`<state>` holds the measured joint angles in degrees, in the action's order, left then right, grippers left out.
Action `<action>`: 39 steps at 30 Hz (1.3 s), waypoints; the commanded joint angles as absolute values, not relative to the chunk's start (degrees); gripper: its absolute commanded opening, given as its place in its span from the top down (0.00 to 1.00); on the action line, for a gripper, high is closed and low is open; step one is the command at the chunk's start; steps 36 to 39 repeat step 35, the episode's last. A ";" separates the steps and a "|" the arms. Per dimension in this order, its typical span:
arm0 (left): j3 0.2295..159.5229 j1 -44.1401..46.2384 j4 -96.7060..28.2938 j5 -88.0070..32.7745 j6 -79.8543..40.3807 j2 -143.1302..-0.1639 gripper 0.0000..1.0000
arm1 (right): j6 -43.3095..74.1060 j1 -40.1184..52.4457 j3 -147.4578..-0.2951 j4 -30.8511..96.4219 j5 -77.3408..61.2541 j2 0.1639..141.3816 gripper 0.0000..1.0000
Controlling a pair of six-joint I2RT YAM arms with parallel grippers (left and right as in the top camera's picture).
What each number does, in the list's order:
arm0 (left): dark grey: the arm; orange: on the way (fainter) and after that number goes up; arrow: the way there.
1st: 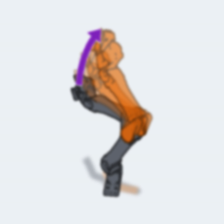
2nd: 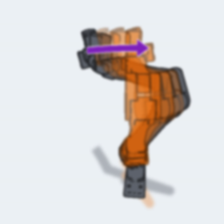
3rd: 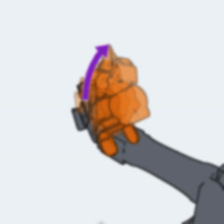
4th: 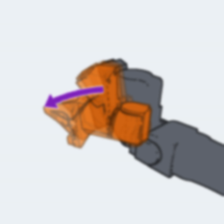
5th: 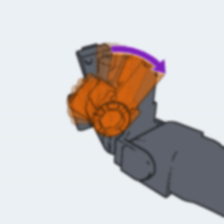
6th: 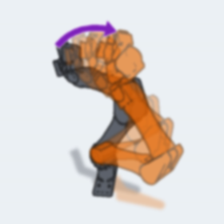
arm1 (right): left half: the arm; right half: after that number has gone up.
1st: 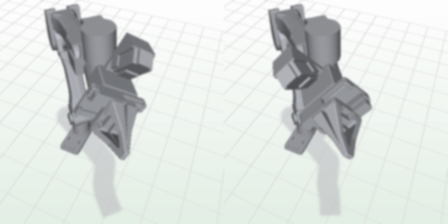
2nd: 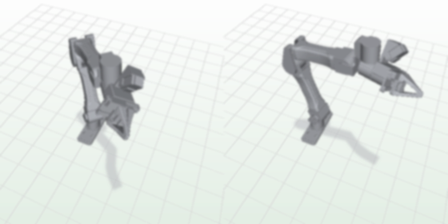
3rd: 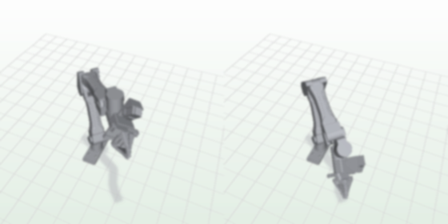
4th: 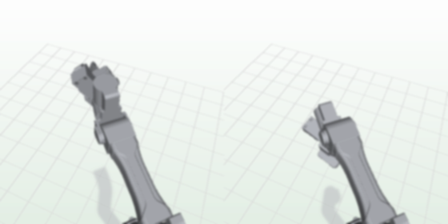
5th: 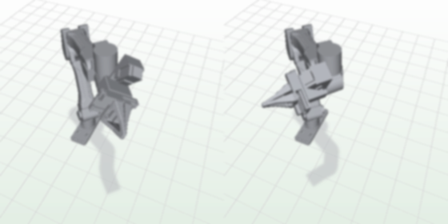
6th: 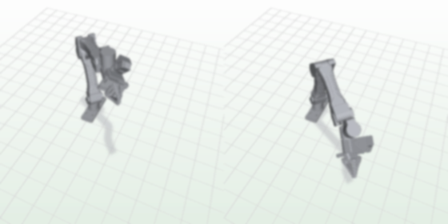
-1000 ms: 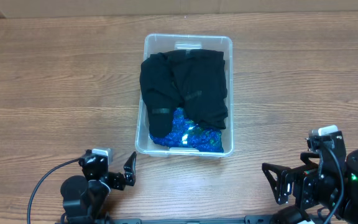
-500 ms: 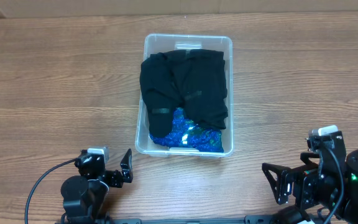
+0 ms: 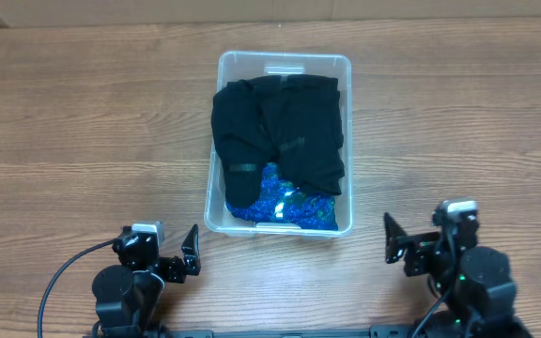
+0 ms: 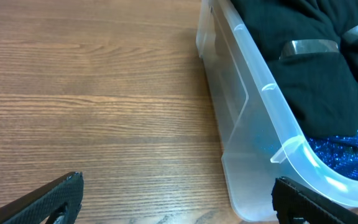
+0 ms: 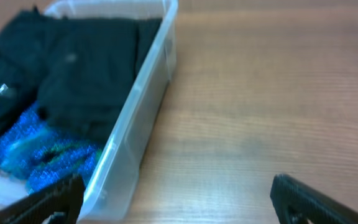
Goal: Pack container
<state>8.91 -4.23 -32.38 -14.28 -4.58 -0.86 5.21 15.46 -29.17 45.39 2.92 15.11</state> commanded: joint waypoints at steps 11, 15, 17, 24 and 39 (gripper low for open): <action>8.73 -4.14 -32.32 -13.96 -5.56 -0.25 0.00 | 7.90 14.02 -8.78 35.64 1.23 0.14 0.00; 8.73 -4.14 -32.32 -13.98 -5.56 -0.25 0.00 | 7.90 14.02 -8.80 35.88 1.21 0.14 0.00; 8.73 -4.14 -32.32 -13.96 -5.56 -0.25 0.00 | 7.88 14.02 -8.80 35.88 1.21 0.16 0.00; 8.73 -4.14 -32.32 -13.96 -5.56 -0.25 0.00 | 7.88 14.02 -8.80 35.88 1.21 0.16 0.00; 8.73 -4.14 -32.34 -13.98 -5.56 -0.25 0.00 | 7.88 14.02 -8.80 35.88 1.21 0.16 0.00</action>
